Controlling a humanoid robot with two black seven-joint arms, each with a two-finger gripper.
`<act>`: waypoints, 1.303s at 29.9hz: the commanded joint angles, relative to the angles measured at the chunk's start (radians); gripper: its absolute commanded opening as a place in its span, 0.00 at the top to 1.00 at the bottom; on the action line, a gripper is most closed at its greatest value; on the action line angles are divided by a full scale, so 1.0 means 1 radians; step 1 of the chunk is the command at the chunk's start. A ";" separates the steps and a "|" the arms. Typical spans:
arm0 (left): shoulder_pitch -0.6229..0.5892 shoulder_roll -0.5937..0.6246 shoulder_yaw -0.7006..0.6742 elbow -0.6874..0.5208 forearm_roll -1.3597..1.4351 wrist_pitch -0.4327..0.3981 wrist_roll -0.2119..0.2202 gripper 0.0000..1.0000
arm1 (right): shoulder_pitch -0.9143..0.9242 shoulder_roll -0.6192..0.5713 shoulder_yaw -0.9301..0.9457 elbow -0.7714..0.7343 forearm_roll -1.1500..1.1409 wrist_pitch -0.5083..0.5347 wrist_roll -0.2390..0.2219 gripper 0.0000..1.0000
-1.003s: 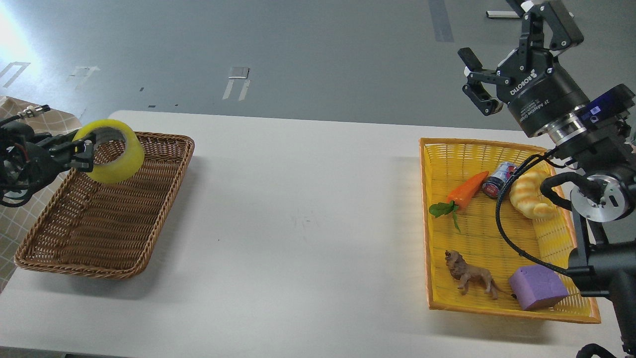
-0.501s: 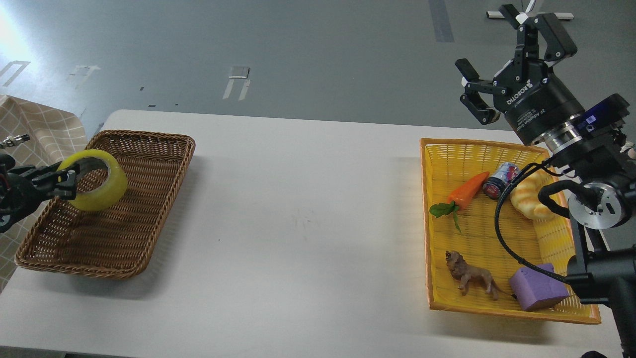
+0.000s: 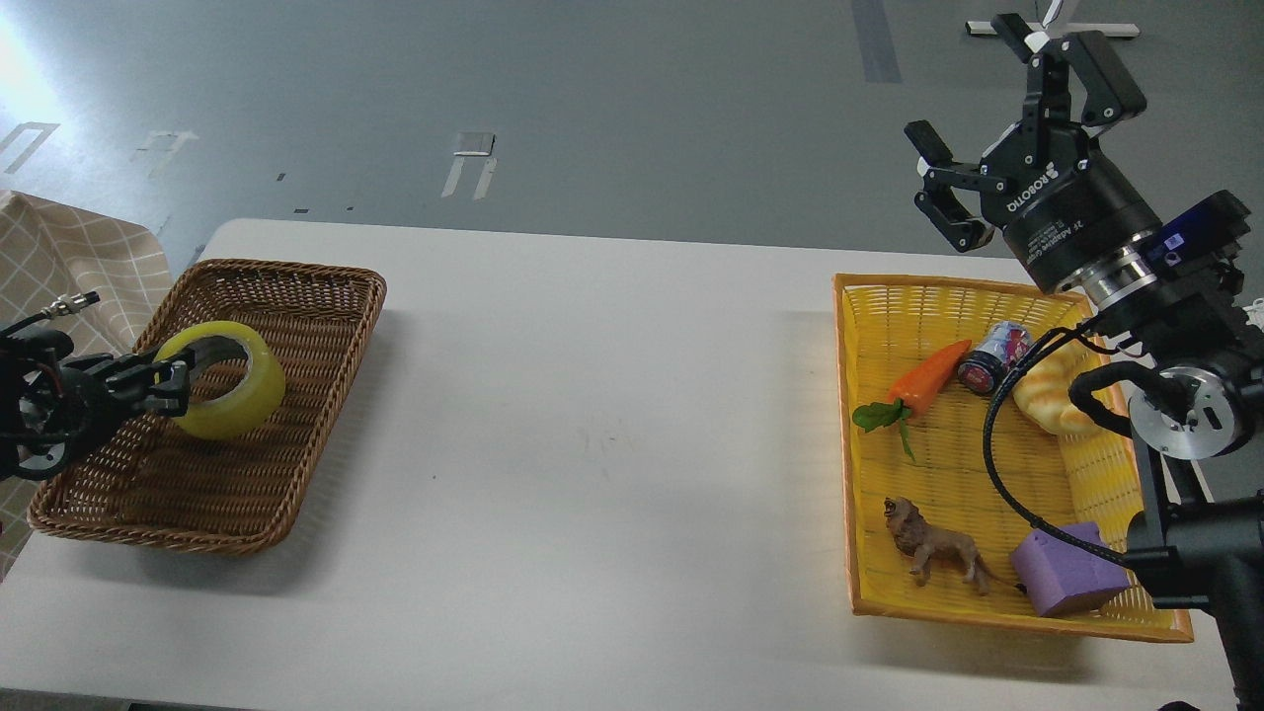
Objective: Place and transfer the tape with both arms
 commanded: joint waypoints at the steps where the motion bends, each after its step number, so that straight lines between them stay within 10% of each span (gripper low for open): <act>1: -0.002 -0.012 -0.001 0.045 -0.003 -0.001 -0.057 0.91 | -0.005 0.002 0.001 0.001 0.000 0.000 0.001 0.00; 7: -0.003 -0.011 -0.002 0.046 -0.018 0.000 -0.218 0.59 | -0.009 0.002 0.001 0.001 0.002 0.000 0.000 0.00; 19: -0.005 -0.009 -0.002 0.109 -0.020 0.051 -0.235 0.42 | -0.023 0.004 0.001 0.001 0.002 0.000 0.000 0.00; 24: -0.017 -0.008 -0.012 0.115 -0.083 0.117 -0.240 0.03 | -0.025 0.004 -0.001 0.001 0.002 0.000 0.001 0.00; 39: -0.304 -0.201 -0.019 0.066 -0.810 0.124 -0.259 0.02 | -0.009 -0.009 -0.013 -0.002 0.000 0.003 0.001 0.00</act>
